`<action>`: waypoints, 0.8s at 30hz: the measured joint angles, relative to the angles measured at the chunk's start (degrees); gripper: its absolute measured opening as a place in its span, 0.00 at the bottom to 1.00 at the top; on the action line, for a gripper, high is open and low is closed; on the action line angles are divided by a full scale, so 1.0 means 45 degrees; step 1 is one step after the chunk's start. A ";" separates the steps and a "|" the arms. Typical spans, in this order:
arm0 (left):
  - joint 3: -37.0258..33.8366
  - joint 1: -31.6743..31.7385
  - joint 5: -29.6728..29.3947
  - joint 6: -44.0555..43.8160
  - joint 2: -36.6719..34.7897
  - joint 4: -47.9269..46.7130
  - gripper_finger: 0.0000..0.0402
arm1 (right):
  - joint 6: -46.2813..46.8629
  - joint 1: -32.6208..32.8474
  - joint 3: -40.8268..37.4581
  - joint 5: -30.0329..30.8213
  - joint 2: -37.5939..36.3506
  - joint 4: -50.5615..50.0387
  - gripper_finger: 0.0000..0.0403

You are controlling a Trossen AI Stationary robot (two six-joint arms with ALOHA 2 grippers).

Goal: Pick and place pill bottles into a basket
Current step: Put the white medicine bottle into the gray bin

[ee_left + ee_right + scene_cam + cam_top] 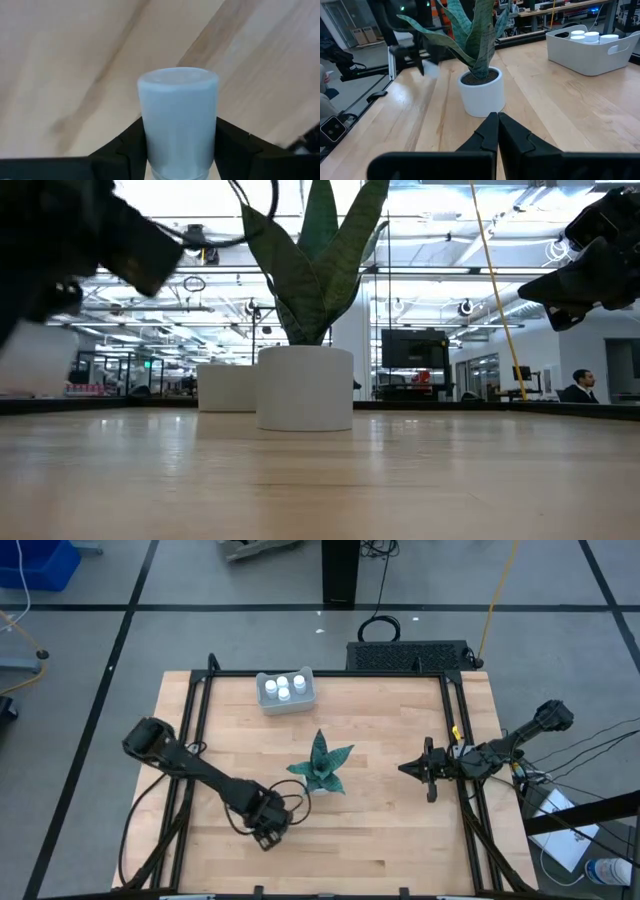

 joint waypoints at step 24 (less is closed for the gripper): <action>0.0033 0.2583 0.4285 0.8990 0.0398 -0.8477 0.45 | -0.0001 0.0005 0.0000 0.0000 0.0015 -0.0005 0.00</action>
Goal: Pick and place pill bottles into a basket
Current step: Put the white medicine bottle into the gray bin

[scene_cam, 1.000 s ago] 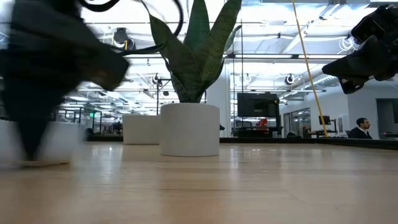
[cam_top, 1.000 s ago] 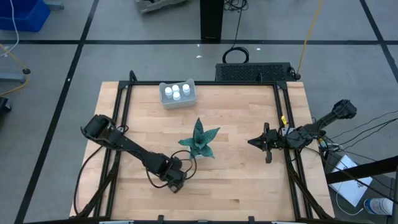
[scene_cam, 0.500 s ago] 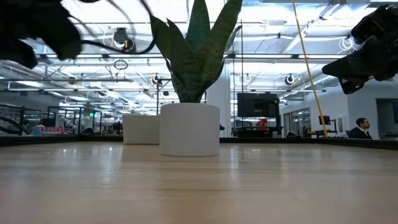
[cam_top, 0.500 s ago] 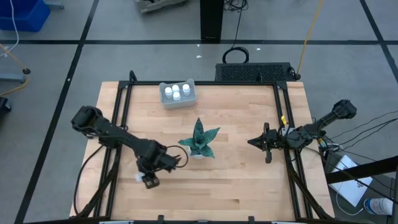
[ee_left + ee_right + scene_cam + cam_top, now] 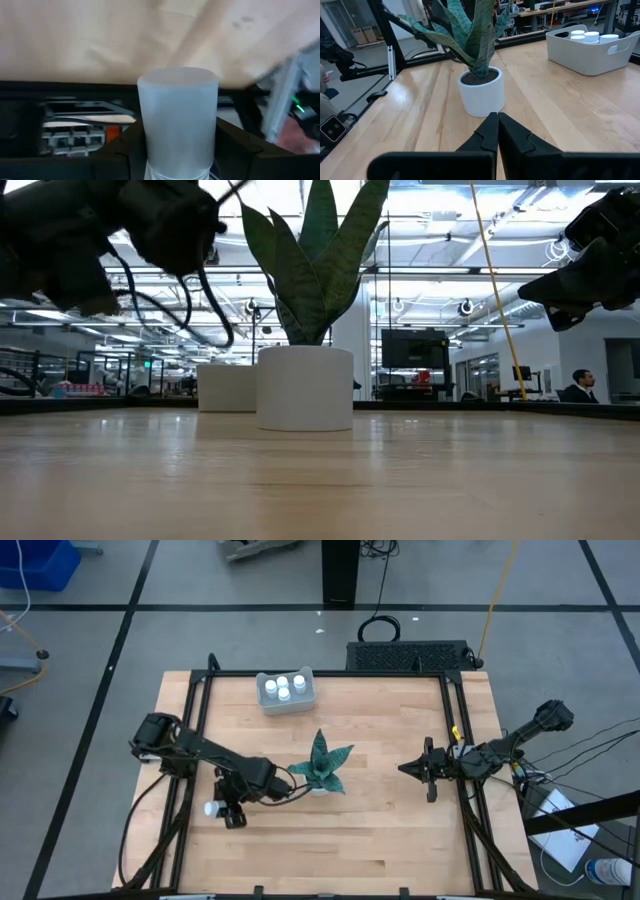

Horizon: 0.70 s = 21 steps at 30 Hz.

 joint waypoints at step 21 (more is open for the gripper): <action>0.0006 0.0083 0.1055 0.0081 0.0657 0.0932 0.49 | 0.0001 -0.0002 0.0000 0.0000 0.0000 0.0000 0.00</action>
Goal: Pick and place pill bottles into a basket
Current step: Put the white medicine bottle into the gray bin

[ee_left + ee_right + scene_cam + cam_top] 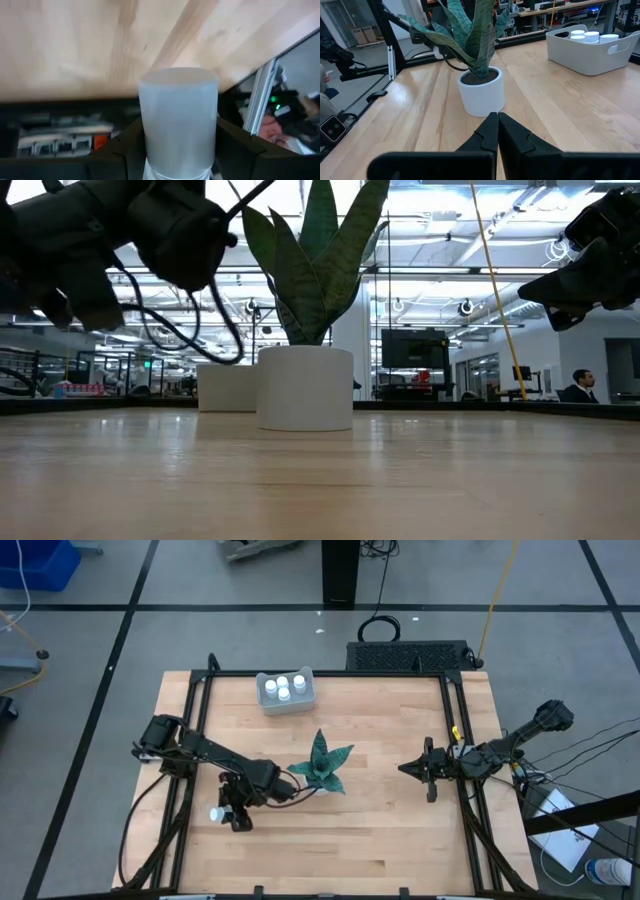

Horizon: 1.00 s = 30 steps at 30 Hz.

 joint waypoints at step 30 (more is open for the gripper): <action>0.0005 0.0310 0.1761 -0.6889 -0.5272 1.0156 0.45 | -0.0002 -0.0001 0.0000 0.0000 0.0026 0.0000 0.00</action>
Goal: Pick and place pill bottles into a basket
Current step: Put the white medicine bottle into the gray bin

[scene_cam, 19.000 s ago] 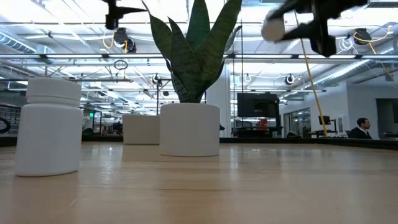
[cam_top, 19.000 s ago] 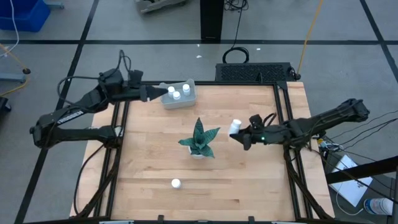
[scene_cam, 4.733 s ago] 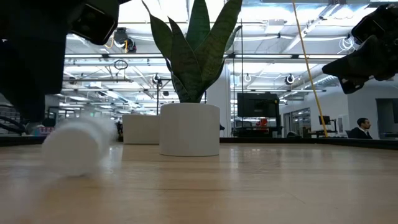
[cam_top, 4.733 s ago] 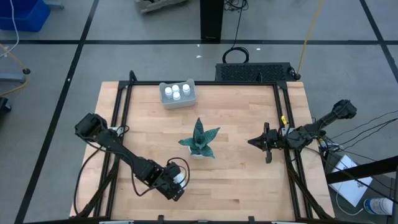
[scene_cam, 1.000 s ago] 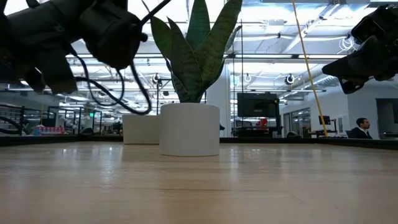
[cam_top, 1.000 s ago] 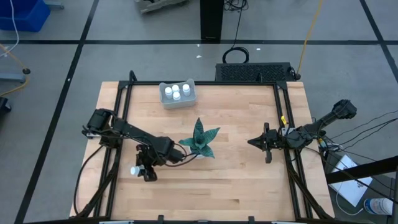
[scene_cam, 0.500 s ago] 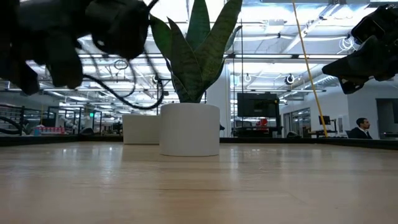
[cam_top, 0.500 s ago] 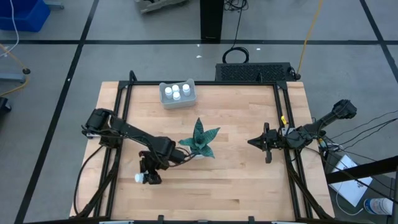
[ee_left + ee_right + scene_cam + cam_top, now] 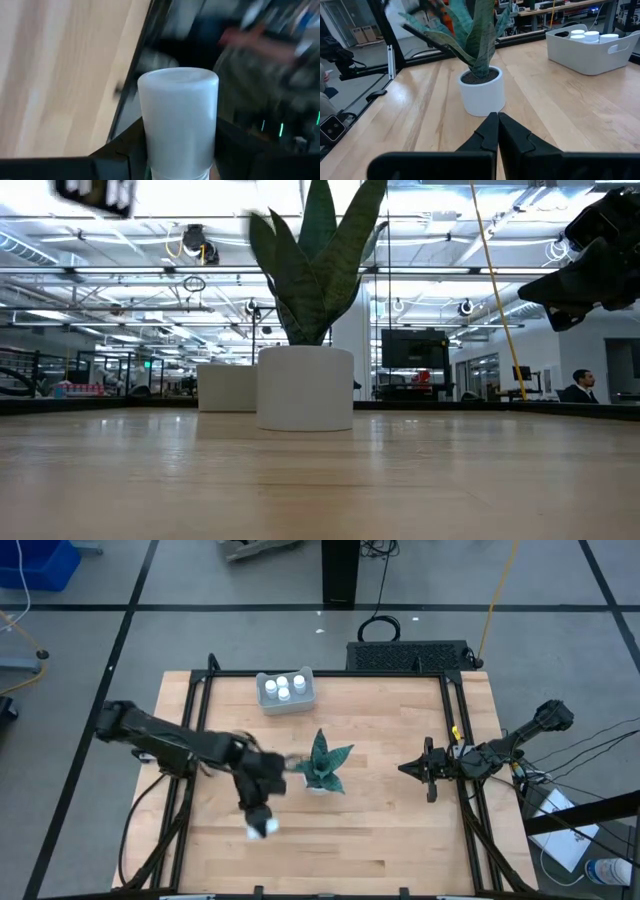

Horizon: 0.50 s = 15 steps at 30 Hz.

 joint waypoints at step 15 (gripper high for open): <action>0.0000 0.0380 -1.0260 -0.0296 -0.4247 0.4382 0.45 | -0.0003 -0.0002 0.0000 0.0000 0.0008 0.0000 0.00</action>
